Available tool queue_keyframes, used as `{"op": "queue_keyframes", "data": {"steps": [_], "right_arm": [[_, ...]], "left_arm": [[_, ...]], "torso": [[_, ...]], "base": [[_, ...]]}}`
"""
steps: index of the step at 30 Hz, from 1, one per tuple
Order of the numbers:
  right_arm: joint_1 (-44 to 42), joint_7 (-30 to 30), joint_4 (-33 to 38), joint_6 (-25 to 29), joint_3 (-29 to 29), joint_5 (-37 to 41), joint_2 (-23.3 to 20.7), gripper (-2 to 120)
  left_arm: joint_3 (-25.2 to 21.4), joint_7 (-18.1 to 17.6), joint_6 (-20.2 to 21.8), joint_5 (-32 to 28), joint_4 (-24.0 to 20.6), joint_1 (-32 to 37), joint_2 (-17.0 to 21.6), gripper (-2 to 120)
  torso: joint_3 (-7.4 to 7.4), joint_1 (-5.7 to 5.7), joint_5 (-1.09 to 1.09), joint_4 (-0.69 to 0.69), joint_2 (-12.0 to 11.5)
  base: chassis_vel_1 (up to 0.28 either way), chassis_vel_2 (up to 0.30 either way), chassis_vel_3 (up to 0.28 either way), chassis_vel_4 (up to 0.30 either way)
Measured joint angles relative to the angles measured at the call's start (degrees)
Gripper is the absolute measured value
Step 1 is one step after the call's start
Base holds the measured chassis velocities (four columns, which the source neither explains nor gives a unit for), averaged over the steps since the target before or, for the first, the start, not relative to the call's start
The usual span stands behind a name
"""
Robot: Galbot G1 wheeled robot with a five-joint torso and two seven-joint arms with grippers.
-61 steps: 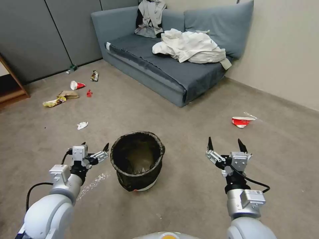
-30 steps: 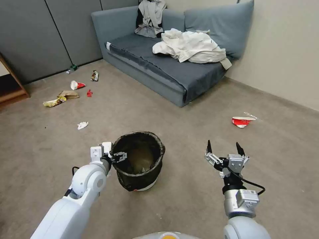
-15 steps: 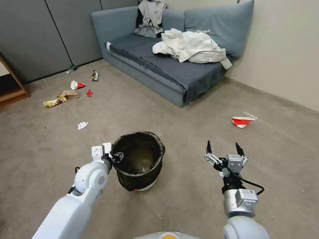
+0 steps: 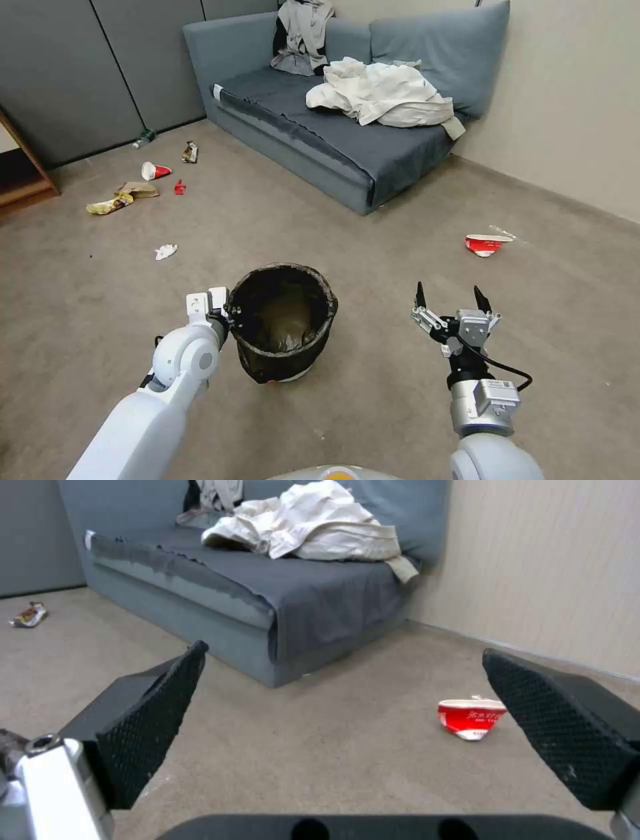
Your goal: Pick up the trash can from the floor.
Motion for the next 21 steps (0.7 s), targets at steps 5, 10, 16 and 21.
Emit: {"op": "queue_keyframes", "data": {"steps": [5,10,16,21], "right_arm": [[0.01,0.00,0.00,0.00,-0.17,0.00,0.09,100],[0.05,0.00,-0.05,0.00,-0.31,-0.01,0.09,100],[0.36,0.00,-0.28,-0.01,-0.74,-0.05,0.26,100],[0.66,0.00,-0.31,-0.01,-0.77,-0.07,0.50,100]], "left_arm": [[-1.42,1.50,-0.21,0.09,-2.21,1.59,0.58,1],[-4.00,4.92,-2.95,0.05,-5.98,4.55,1.47,1],[-8.83,9.82,-9.74,0.96,-11.09,11.05,2.20,1],[-10.43,11.77,-13.27,3.79,-14.43,14.41,2.54,1]], "torso": [[0.00,0.00,0.01,0.00,0.00],[0.00,0.00,0.01,0.00,0.00],[-0.01,0.00,0.00,0.00,0.00],[-0.01,0.00,0.01,0.00,0.00]], "base": [[0.000,0.000,0.000,0.000],[0.000,0.000,0.000,0.000],[0.000,0.000,0.000,0.000],[0.000,0.000,0.000,0.000]]}}
